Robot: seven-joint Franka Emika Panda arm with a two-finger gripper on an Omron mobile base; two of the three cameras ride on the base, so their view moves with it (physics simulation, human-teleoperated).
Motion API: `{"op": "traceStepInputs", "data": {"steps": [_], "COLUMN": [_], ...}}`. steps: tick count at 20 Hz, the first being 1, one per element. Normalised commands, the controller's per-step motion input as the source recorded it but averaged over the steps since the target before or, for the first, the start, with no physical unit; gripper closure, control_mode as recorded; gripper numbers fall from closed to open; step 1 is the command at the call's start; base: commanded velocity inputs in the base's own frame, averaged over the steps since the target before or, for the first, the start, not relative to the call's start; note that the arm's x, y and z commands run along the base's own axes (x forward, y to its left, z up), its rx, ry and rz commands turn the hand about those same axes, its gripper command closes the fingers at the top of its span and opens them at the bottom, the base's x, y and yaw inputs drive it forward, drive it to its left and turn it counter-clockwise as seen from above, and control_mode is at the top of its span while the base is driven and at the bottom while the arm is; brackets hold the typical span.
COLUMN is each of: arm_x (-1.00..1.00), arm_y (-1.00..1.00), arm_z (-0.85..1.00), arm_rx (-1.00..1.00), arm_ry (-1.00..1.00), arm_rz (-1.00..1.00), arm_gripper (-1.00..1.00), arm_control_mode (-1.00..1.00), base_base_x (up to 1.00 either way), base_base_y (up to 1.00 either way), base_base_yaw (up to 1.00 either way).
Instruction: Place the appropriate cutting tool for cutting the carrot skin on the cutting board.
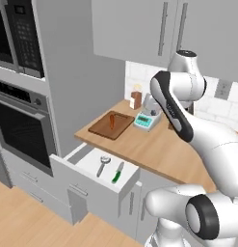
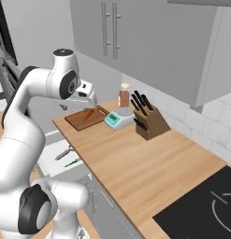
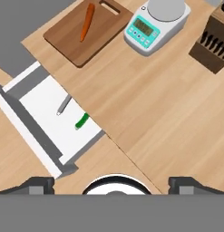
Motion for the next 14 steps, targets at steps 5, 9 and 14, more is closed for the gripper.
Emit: {"op": "traceStepInputs", "data": {"steps": [5, 9, 14], "arm_x": [0.00, 0.00, -0.03], "arm_y": [0.00, 0.00, 0.00], "arm_z": [0.00, 0.00, -0.03], "arm_rx": [0.00, 0.00, 0.00], "arm_ry": [0.00, 0.00, 0.00], "arm_rz": [0.00, 0.00, 0.01], "arm_gripper": [-1.00, -1.00, -1.00], "arm_control_mode": [1.00, 1.00, -1.00], "base_base_x": [0.04, 0.02, 0.00], "base_base_y": [0.00, 0.00, 0.00], "base_base_yaw": [0.12, 0.09, 0.04]}}
